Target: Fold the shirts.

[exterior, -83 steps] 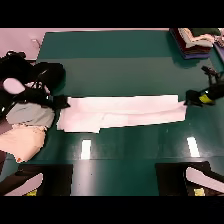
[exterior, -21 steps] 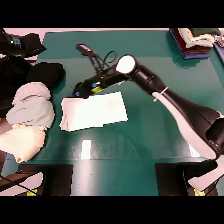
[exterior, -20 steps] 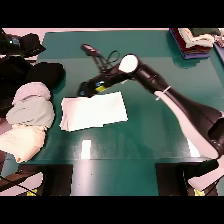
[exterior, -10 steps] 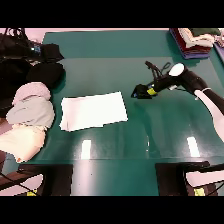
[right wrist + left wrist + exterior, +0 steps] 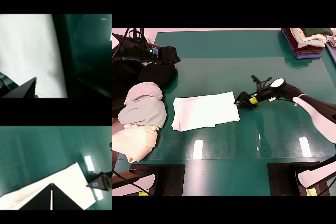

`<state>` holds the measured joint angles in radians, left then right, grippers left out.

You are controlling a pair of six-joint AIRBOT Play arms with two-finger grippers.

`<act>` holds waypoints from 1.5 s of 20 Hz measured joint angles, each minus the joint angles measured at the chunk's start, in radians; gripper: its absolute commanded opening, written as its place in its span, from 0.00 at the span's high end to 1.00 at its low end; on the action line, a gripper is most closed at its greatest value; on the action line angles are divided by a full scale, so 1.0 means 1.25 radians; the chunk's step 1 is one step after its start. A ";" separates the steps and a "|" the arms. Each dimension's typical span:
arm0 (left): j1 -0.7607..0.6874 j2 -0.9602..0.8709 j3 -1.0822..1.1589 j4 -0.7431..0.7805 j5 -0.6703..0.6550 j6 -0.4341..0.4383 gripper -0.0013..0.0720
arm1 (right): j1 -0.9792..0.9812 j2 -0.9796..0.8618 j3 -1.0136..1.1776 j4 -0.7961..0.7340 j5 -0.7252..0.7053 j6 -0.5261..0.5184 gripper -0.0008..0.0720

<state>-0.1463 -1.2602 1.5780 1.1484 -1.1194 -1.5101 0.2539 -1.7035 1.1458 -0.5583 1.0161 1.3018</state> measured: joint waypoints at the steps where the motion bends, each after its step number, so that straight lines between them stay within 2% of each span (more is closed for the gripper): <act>1: 0.000 0.000 0.000 -0.001 0.001 0.000 0.95 | 0.015 -0.010 0.000 0.026 -0.013 -0.009 0.40; 7: 0.000 0.000 0.000 -0.007 0.002 0.000 0.95 | 0.105 -0.055 0.060 0.083 -0.063 -0.055 0.41; 8: 0.000 0.000 0.000 -0.011 0.002 0.000 0.95 | 0.118 -0.068 0.083 0.086 -0.060 -0.057 0.59; 9: 0.000 0.000 0.000 -0.014 0.001 0.000 0.95 | 0.130 -0.083 0.110 0.086 -0.052 -0.060 0.84; 10: 0.000 0.000 0.000 -0.019 0.000 0.000 0.95 | 0.140 -0.095 0.134 0.086 -0.041 -0.060 0.97; 14: 0.000 0.000 0.000 -0.026 -0.015 -0.001 0.95 | 0.153 -0.097 0.211 0.026 -0.021 -0.058 0.97; 19: 0.000 0.000 0.000 -0.048 -0.021 -0.001 0.95 | 0.052 0.018 0.225 -0.131 -0.027 0.003 0.97; 24: 0.000 0.000 0.000 -0.062 -0.015 0.004 0.95 | -0.175 0.191 0.165 -0.263 -0.031 0.049 0.97; 30: 0.000 0.000 0.000 -0.067 -0.004 0.013 0.95 | -0.553 0.398 0.039 -0.411 -0.057 0.117 0.97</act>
<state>-0.1459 -1.2606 1.5780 1.0653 -1.1248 -1.4944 -0.4370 -1.2064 1.1946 -1.0725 0.9443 1.4475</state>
